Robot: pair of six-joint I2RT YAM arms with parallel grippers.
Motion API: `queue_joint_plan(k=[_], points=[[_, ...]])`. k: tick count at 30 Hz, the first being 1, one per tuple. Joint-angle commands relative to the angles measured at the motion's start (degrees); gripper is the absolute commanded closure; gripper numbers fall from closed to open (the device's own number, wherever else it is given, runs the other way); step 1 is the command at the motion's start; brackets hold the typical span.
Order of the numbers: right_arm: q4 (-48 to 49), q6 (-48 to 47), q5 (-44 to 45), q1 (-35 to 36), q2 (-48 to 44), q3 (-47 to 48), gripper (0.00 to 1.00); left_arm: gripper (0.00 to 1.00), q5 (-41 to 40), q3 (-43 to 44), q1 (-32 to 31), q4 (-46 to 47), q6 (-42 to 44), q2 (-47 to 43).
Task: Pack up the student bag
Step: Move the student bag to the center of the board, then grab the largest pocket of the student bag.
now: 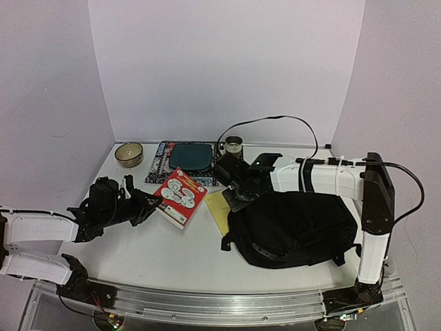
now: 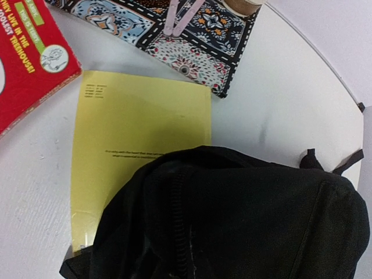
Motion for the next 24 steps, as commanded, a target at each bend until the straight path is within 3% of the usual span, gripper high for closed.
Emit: queue_joint_plan(k=[1,11,16,24], points=[[-0.7,-3.2,-8.8,5.6,2.9,6.4,1.00,1.00,2.2,1.9,1.7,1.0,2.0,-3.4],[-0.7,-8.6,-17.0,11.0,5.2,14.9,1.00,1.00,2.3,3.4,3.8,-8.3,4.8,-8.8],[-0.8,-10.5,-13.6,10.7,2.0,13.6,1.00,1.00,0.5,8.6,3.8,-19.5,8.0,-12.7],[-1.2,-12.4,-9.6,6.0,-5.6,8.3,1.00,1.00,5.7,11.5,3.8,-24.9,8.0,-17.7]])
